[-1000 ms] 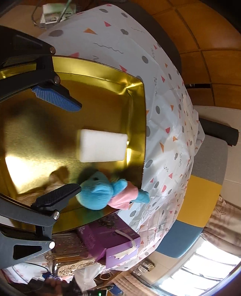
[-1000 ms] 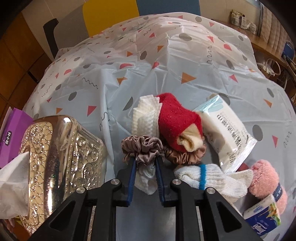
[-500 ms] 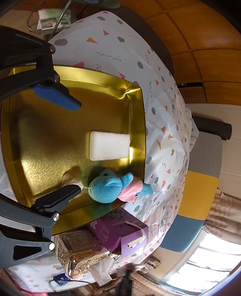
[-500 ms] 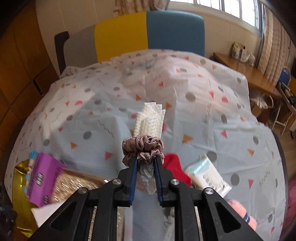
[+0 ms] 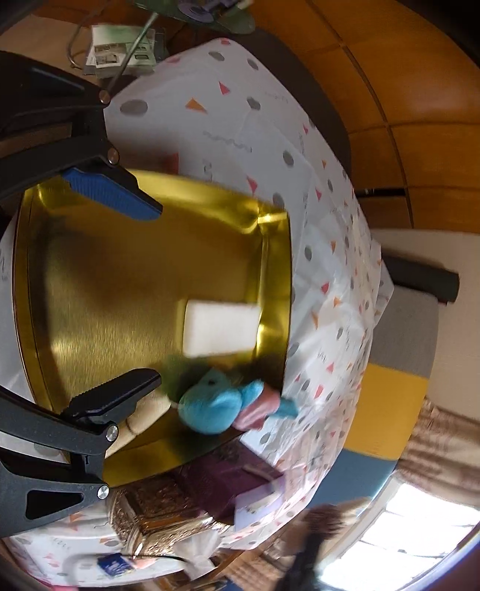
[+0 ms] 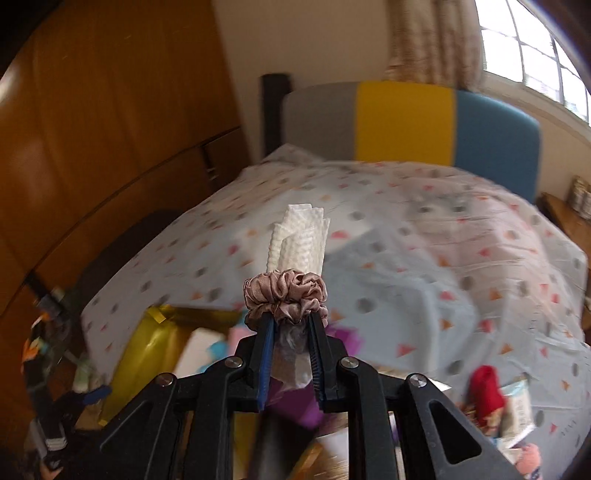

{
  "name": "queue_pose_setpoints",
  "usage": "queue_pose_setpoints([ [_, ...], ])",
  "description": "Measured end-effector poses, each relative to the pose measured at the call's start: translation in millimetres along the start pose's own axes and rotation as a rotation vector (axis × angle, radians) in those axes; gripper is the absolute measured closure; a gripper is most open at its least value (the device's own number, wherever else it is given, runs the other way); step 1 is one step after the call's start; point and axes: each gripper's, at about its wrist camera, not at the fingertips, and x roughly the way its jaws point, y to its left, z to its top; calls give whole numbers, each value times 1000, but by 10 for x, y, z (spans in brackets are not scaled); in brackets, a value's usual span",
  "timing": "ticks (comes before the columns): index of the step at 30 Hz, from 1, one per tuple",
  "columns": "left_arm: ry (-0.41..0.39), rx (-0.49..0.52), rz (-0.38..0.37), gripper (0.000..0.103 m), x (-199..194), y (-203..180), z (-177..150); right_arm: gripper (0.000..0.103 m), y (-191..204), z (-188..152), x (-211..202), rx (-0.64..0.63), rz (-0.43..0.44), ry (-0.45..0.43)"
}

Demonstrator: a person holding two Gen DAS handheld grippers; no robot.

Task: Organize soft objects
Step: 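Carry the scrunchie with white mesh pad into the tray and open the right tool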

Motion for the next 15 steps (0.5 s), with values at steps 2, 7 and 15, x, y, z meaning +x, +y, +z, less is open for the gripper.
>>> queue_pose_setpoints([
  [2, -12, -23, 25, 20, -31, 110, 5, 86, 252, -162, 154, -13, 85, 58],
  [7, -16, -69, 57, 20, -75, 340, -24, 86, 729, -686, 630, -7, 228, 223],
  [15, 0, -48, 49, 20, -40, 309, -92, 82, 1012, -1315, 1062, -30, 232, 400],
])
